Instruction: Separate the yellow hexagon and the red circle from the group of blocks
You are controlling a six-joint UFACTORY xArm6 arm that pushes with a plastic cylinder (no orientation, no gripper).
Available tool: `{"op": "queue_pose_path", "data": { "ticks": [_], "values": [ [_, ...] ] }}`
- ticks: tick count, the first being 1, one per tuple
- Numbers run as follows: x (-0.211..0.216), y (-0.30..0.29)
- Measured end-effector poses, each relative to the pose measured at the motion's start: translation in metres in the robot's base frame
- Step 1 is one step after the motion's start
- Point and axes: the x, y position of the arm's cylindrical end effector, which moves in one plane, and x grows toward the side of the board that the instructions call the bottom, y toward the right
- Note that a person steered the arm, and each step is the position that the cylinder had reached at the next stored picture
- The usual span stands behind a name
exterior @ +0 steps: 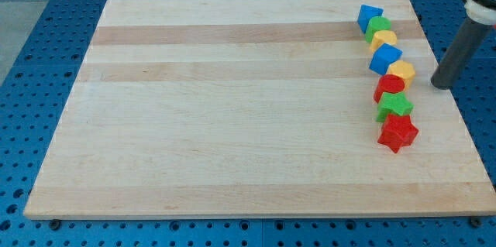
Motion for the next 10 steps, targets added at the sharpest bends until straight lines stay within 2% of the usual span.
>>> {"op": "queue_pose_path", "data": {
  "ticks": [4, 7, 8, 10],
  "values": [
    [-0.002, -0.107],
    [-0.002, -0.109],
    [-0.007, -0.089],
    [-0.054, -0.091]
  ]
}}
